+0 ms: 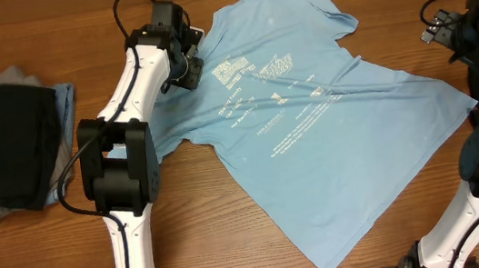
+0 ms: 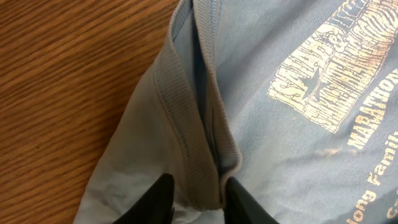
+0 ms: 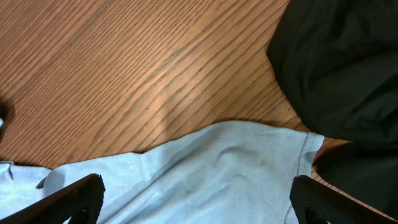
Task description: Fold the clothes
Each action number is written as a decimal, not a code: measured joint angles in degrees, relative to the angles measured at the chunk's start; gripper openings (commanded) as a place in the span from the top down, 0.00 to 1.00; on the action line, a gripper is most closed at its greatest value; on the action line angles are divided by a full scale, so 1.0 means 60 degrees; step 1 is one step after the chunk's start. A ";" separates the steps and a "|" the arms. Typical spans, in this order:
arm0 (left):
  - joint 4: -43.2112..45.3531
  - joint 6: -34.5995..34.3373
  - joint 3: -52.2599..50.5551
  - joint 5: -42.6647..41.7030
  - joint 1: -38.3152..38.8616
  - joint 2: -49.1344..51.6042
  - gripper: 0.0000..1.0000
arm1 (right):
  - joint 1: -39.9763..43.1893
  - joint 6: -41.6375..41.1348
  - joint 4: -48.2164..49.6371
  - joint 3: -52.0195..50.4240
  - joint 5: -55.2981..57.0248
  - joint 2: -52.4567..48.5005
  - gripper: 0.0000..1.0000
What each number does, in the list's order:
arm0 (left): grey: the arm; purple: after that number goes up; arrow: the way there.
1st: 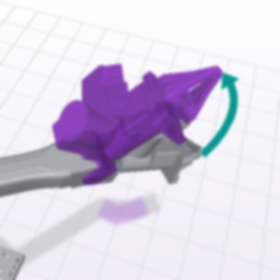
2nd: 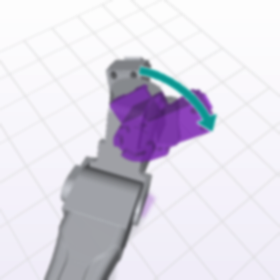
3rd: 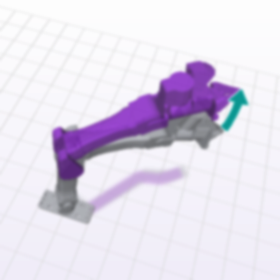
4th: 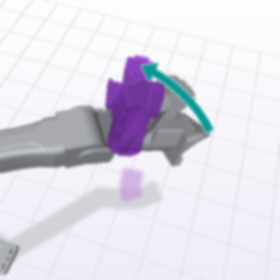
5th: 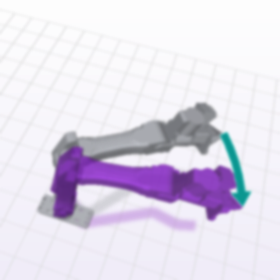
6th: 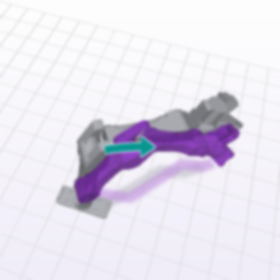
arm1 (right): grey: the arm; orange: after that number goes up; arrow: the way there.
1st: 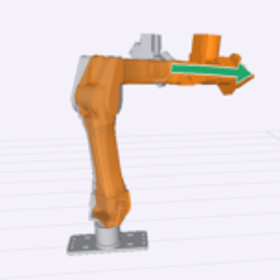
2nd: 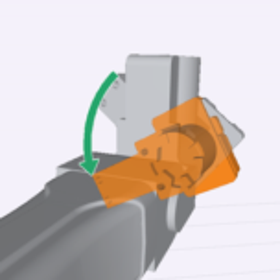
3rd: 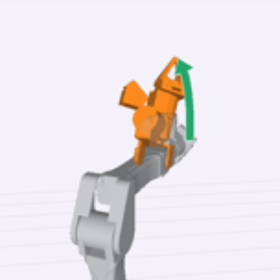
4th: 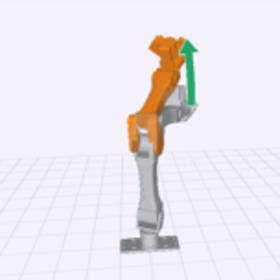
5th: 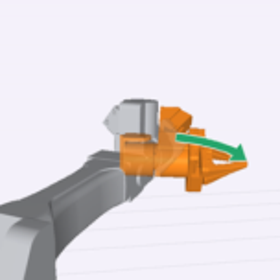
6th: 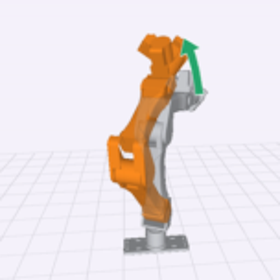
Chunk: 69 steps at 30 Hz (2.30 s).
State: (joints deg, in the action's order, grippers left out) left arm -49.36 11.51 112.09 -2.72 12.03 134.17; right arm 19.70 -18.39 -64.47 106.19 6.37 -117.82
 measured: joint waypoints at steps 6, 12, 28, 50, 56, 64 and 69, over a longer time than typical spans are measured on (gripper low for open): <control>0.0062 -0.0040 0.0000 0.0000 0.0000 0.0000 0.94 | 0.0000 0.0004 -0.0004 0.0000 0.0000 0.0000 0.00; 0.0204 -0.0047 0.0000 0.0004 0.0000 0.0000 0.96 | 0.0000 0.0004 -0.0007 0.0000 0.0000 0.0000 0.00; 0.1956 -0.0681 -0.0007 0.4105 -0.0958 0.0000 0.26 | 0.0004 0.0004 -0.0007 0.0000 0.0000 0.0000 0.00; -0.3978 -0.2728 0.0951 0.0007 -0.1814 -0.0696 0.70 | 0.0007 0.0004 -0.0007 0.0000 -0.0004 0.0000 0.00; -0.5705 -0.2896 0.0969 -0.0976 -0.1814 -0.0878 0.61 | 0.0007 0.0004 -0.0004 0.0000 -0.0004 0.0000 0.00; -0.6033 -0.2900 0.0831 -0.1257 -0.1814 -0.0878 0.56 | 0.0007 0.0004 -0.0007 0.0000 -0.0004 0.0000 0.00; -0.6069 -0.2900 0.0750 -0.1304 -0.1814 -0.0878 0.56 | 0.0007 -0.0007 0.1093 -0.0004 -0.0007 0.0000 0.00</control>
State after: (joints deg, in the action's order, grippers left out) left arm -85.78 -5.89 116.60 -10.55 1.15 128.90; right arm 19.75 -18.44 -57.91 106.17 6.33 -117.82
